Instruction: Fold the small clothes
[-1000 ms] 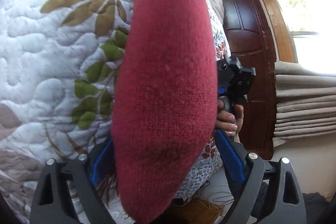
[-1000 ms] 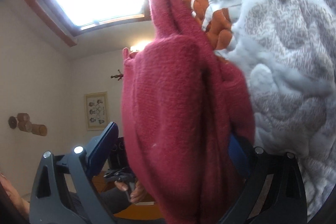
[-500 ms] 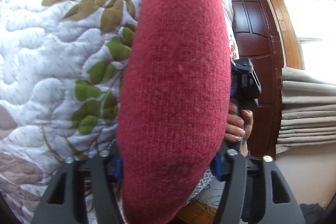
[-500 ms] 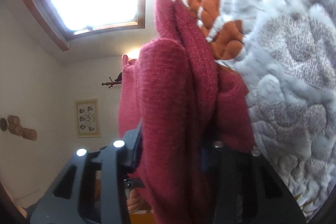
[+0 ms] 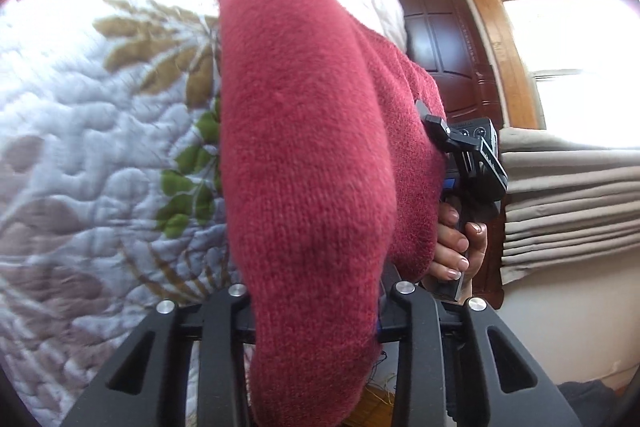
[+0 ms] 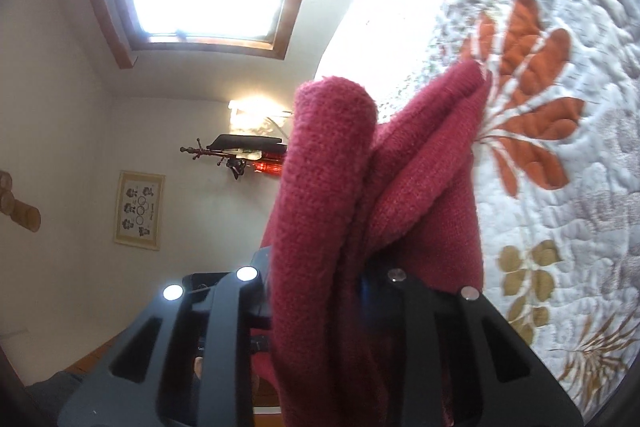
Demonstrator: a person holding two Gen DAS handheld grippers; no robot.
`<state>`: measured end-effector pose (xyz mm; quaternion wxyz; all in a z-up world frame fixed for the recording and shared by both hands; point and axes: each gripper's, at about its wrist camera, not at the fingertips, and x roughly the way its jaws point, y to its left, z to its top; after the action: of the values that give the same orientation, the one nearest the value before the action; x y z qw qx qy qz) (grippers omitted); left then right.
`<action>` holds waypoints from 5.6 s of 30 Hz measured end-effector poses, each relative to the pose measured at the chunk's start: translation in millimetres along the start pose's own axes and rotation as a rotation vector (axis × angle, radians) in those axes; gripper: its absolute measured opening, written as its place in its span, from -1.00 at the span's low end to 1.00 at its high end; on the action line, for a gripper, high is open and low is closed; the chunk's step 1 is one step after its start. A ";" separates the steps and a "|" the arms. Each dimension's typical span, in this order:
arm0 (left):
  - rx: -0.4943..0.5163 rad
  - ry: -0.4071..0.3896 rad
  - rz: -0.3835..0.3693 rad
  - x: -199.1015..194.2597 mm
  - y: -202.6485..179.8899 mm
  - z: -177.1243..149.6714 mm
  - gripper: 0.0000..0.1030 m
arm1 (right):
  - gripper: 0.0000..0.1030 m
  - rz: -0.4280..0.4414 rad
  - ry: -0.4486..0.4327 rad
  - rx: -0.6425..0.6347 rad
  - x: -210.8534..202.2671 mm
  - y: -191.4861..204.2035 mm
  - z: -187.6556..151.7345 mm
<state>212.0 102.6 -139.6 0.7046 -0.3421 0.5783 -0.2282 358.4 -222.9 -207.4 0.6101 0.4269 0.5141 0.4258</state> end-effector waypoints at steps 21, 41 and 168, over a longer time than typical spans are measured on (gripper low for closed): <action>-0.282 -0.113 -0.001 -107.0 172.1 -107.9 0.17 | 0.16 -0.188 0.258 -0.078 211.6 79.6 -102.9; 0.141 -0.189 0.073 -125.2 64.0 -102.3 0.41 | -0.84 -0.474 0.128 -0.218 197.9 115.4 -48.6; 0.141 -0.494 0.599 -307.9 -70.9 -307.0 0.92 | 0.94 -1.141 -0.240 -0.730 91.1 368.9 -423.4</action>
<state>-150.8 209.6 86.3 0.8797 -0.1534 0.4485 0.0375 -80.9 0.4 76.9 0.8963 -0.0994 0.4110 0.1336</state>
